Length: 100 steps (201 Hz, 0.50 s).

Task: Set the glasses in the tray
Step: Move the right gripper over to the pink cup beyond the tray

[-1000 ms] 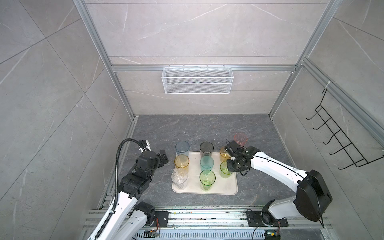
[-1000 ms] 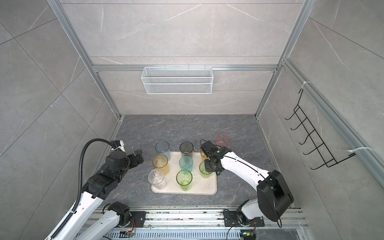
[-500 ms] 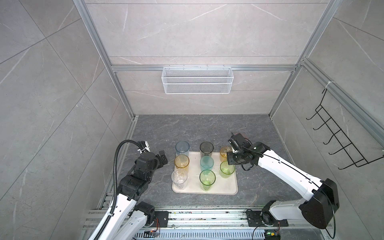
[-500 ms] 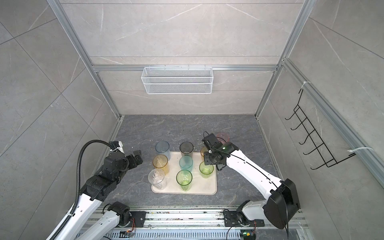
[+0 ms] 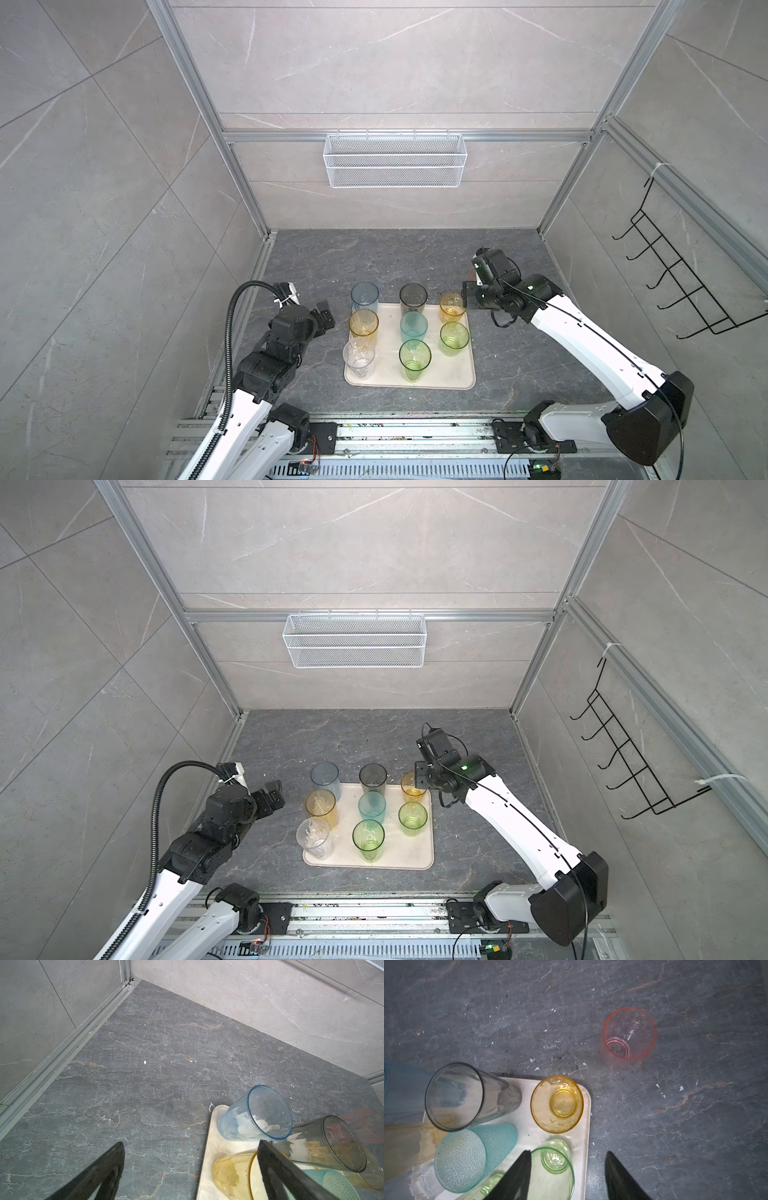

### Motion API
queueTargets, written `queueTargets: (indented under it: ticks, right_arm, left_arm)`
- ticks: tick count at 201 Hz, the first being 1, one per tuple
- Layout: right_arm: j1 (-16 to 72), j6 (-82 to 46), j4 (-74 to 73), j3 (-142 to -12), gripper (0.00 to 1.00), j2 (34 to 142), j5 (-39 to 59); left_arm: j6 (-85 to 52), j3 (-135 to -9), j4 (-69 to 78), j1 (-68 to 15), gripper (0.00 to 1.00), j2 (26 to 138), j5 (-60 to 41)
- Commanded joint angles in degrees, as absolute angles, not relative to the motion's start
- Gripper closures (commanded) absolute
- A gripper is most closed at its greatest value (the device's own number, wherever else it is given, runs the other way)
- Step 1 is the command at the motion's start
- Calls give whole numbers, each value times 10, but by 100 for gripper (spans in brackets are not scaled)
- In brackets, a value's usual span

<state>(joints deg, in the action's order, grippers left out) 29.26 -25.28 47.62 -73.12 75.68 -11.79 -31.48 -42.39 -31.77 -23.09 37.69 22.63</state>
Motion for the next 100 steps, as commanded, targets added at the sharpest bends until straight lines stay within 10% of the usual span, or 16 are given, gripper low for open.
queueTargets:
  ticks: [1,100]
  right_arm:
    - [265,-250,447,-752,41,754,-120]
    - [155,-272,406,-778,39,819,-127]
  left_arm:
    - [-303,-427,-314,-228,0,372,240]
    - [-299,-405,-297,-228,0,364,235]
